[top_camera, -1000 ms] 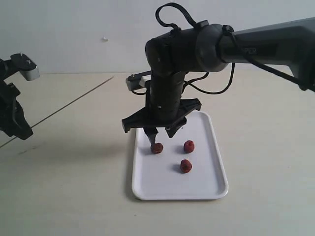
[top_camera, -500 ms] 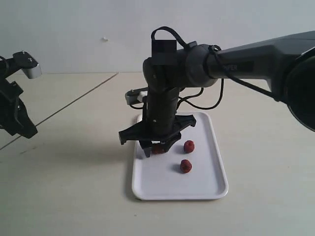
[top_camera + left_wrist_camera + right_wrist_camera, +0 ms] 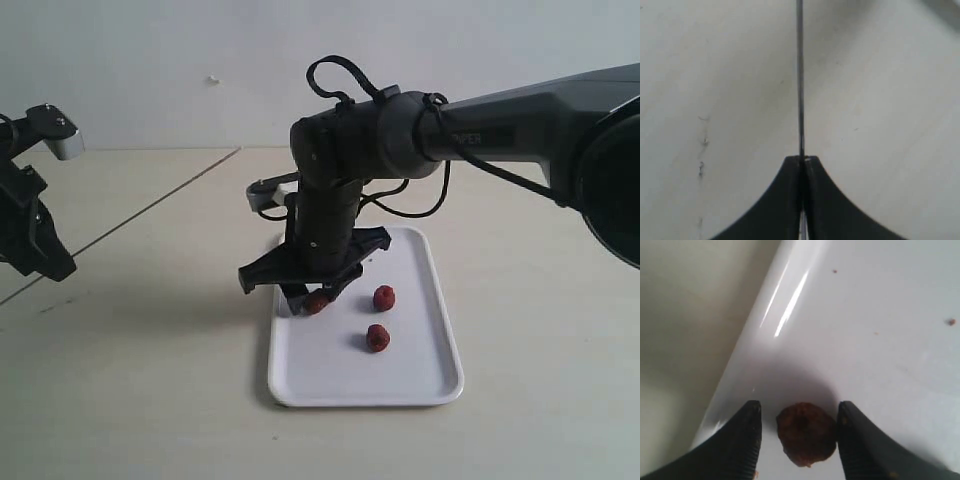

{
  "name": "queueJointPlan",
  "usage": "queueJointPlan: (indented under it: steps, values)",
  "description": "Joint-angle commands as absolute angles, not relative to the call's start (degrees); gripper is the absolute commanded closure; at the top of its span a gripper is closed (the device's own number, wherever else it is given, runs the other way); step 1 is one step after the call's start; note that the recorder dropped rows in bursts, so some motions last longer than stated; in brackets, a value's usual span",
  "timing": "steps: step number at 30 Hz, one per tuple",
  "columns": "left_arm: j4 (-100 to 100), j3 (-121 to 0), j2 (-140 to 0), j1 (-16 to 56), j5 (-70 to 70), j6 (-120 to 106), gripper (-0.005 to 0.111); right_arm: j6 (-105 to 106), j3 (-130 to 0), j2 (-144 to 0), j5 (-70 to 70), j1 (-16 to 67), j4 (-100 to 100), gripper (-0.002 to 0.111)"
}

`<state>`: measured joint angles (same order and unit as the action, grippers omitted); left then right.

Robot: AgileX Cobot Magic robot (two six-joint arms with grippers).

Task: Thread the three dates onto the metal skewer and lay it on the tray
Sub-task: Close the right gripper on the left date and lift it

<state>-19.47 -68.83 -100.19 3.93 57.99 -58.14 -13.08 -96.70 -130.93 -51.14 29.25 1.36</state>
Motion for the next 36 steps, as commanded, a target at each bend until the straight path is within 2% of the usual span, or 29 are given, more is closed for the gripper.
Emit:
queueJointPlan:
  steps: [1, 9, 36]
  values:
    - [-20.33, -68.65, -99.67, 3.76, 57.51, -58.25, 0.107, -11.82, -96.95, -130.73, -51.31, 29.36, -0.34, 0.061]
    - [-20.35, -68.65, -99.67, 3.76, 57.3, -58.25, 0.107, -11.57, -96.95, -130.73, -53.37, 29.36, -4.67, 0.061]
    - [-20.67, -68.65, -99.67, 3.76, 57.3, -58.25, 0.107, -3.95, -96.95, -130.73, -54.19, 29.36, -1.46, 0.061]
